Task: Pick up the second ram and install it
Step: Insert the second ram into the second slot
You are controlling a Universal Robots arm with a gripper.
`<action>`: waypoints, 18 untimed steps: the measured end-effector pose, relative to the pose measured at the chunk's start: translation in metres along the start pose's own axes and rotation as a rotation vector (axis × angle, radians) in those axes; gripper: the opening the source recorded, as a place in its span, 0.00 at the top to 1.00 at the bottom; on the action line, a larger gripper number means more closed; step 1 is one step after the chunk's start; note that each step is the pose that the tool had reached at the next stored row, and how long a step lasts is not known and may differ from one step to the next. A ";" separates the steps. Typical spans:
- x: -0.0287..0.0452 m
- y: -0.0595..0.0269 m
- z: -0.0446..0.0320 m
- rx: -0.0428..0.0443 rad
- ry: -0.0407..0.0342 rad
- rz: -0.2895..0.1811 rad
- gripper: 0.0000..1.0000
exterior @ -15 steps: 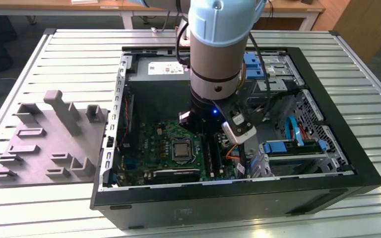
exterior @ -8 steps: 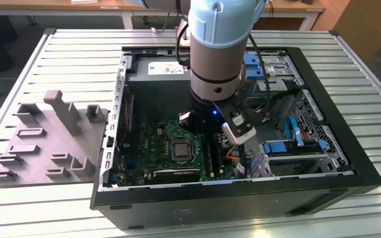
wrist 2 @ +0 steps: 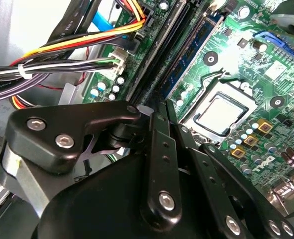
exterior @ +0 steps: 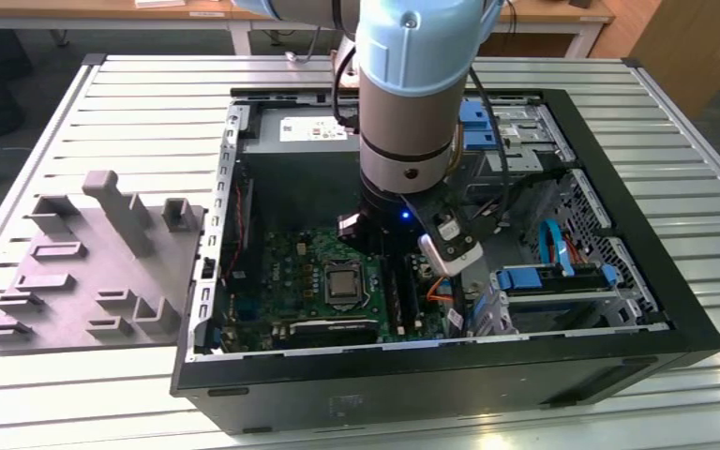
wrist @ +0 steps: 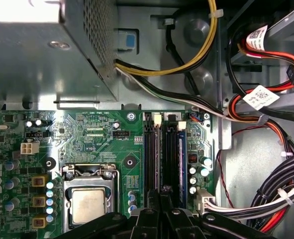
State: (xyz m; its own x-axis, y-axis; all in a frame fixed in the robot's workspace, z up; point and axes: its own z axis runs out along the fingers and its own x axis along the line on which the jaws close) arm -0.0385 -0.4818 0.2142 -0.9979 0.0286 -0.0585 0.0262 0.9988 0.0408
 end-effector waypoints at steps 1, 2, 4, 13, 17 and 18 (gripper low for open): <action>0.0000 0.0000 0.0000 0.0001 0.0000 0.000 0.87; 0.0000 0.0000 0.0000 0.0002 0.0000 0.000 0.87; 0.0000 0.0000 0.0002 -0.0001 0.0000 0.000 0.87; 0.0000 0.0000 0.0003 -0.0003 -0.0001 0.000 0.80; 0.0000 0.0000 0.0003 -0.0002 -0.0001 0.000 0.80; 0.0000 0.0000 0.0003 -0.0001 -0.0001 0.000 0.80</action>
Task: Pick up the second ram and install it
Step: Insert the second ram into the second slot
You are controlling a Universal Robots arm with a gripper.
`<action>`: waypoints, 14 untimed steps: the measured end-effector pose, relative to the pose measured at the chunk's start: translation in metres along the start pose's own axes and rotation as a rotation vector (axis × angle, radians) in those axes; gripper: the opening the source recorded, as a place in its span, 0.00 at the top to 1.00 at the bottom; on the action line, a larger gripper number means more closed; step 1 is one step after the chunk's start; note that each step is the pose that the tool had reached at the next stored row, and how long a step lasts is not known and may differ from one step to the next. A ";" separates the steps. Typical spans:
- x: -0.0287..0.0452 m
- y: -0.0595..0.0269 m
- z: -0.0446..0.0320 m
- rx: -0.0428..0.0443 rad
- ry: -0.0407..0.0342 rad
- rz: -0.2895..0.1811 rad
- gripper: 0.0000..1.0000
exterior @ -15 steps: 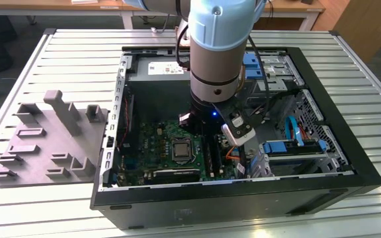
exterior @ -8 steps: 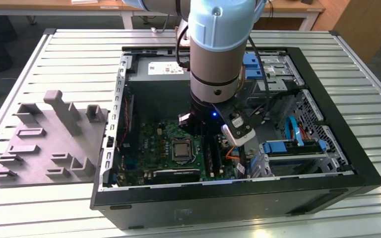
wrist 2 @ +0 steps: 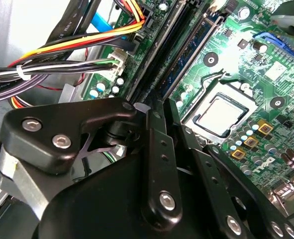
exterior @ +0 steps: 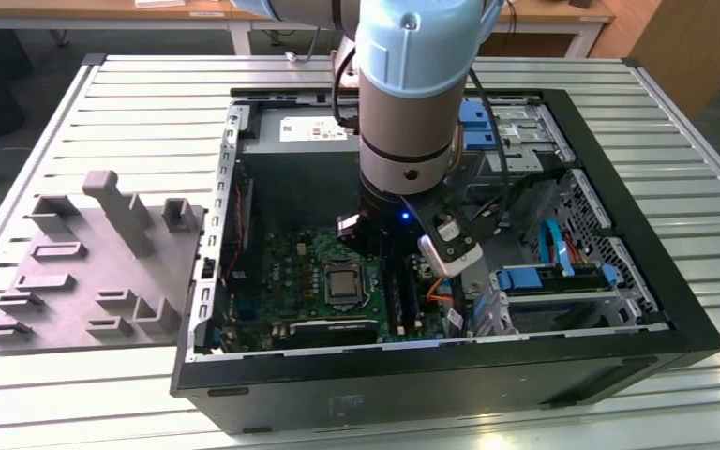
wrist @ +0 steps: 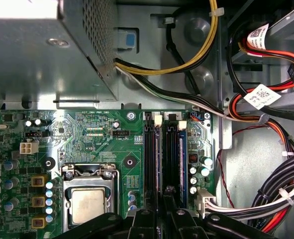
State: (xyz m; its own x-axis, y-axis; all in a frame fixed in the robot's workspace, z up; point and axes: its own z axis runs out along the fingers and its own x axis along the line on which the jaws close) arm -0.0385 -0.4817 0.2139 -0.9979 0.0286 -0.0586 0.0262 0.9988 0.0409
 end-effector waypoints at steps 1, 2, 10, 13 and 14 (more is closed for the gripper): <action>0.0000 0.0000 0.0000 0.0000 0.0000 0.000 0.80; 0.0000 -0.0001 0.0000 -0.0001 0.0000 0.000 0.80; -0.0001 -0.0025 -0.0001 -0.0002 -0.0001 0.000 0.80; -0.0001 -0.0026 -0.0001 -0.0002 0.0000 0.000 0.80; -0.0003 -0.0026 -0.0001 -0.0002 0.0001 0.000 0.80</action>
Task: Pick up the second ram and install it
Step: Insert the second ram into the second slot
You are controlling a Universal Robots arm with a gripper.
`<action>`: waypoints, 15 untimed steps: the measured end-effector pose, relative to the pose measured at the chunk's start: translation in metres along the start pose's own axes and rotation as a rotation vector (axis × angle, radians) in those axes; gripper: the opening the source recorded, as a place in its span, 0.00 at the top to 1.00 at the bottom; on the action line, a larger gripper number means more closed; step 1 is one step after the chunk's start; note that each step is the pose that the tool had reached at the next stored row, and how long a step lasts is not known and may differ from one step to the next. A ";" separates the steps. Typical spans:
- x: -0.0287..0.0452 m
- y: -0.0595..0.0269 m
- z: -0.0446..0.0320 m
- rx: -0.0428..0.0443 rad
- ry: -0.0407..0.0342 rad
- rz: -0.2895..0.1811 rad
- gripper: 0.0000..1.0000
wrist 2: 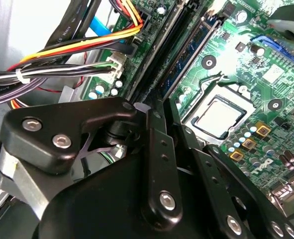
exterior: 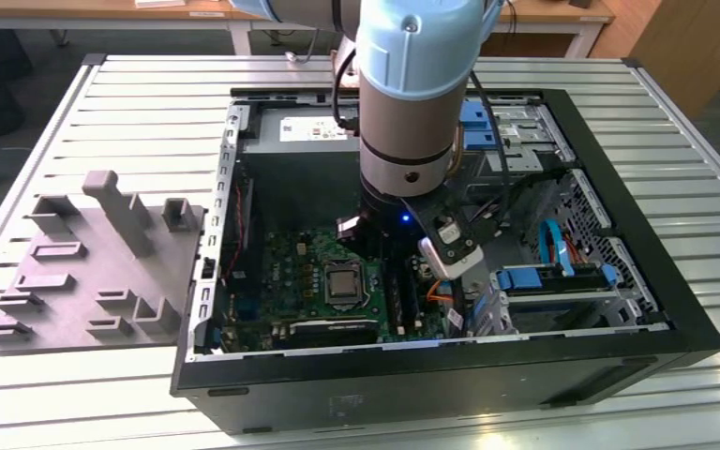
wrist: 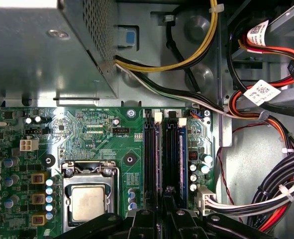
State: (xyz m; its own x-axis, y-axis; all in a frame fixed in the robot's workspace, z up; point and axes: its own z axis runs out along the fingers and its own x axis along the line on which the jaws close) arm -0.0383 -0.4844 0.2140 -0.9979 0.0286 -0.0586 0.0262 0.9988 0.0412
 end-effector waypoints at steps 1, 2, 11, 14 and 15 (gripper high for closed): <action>-0.0006 0.0000 0.0000 0.0000 0.0000 0.000 0.80; -0.0008 0.0000 0.0001 -0.0001 -0.0001 0.000 0.80; -0.0012 -0.0011 -0.0030 0.0001 0.0000 0.000 0.80; -0.0011 -0.0024 -0.0030 0.0000 0.0000 0.000 0.80; -0.0011 -0.0024 -0.0029 0.0000 -0.0001 0.000 0.80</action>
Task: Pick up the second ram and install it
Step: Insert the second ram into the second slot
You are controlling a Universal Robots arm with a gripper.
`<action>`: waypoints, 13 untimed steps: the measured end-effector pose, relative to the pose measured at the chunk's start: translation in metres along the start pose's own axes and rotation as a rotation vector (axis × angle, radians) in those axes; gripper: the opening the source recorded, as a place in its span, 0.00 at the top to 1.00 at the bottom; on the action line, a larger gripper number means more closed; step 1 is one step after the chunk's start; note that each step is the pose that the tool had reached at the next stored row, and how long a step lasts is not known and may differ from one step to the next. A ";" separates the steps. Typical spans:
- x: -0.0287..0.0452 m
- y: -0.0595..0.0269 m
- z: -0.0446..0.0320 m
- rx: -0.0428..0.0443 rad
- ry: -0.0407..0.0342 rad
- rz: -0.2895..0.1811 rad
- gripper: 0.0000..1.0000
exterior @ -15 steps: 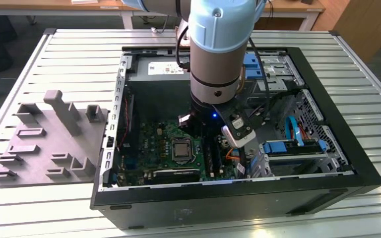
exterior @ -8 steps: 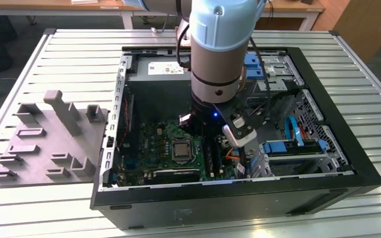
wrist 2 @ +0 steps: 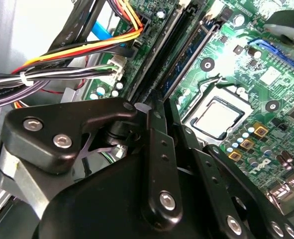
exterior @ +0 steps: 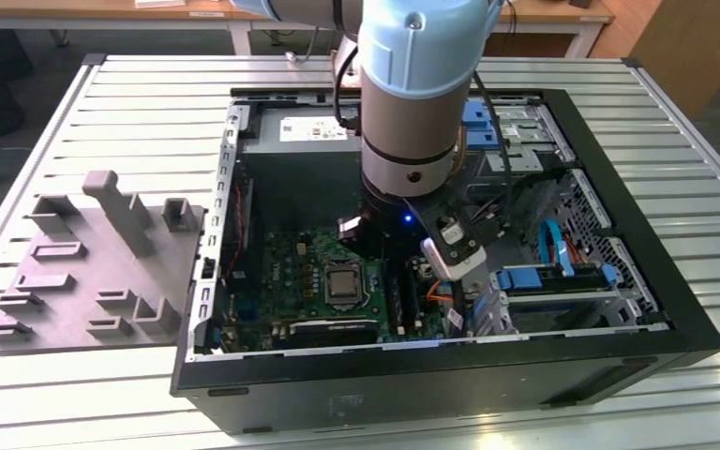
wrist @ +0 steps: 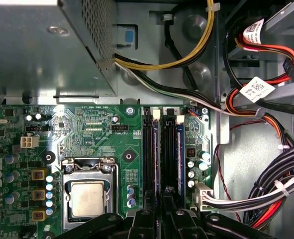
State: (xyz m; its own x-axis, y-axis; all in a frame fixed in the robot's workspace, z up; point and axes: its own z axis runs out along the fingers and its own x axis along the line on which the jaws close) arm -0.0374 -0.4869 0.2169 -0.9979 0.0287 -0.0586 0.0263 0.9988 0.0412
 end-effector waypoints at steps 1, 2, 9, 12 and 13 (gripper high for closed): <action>0.0000 -0.0001 0.0000 0.0000 0.0000 0.000 0.80; 0.0000 -0.0002 0.0000 0.0001 0.0001 0.000 0.80; 0.0000 -0.0005 0.0000 0.0000 0.0000 0.000 0.89; 0.0000 -0.0006 0.0001 0.0000 0.0000 0.000 0.89; 0.0000 -0.0007 0.0001 0.0000 0.0000 0.000 0.89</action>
State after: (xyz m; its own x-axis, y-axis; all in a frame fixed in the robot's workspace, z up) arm -0.0374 -0.4875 0.2168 -0.9979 0.0286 -0.0586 0.0262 0.9988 0.0412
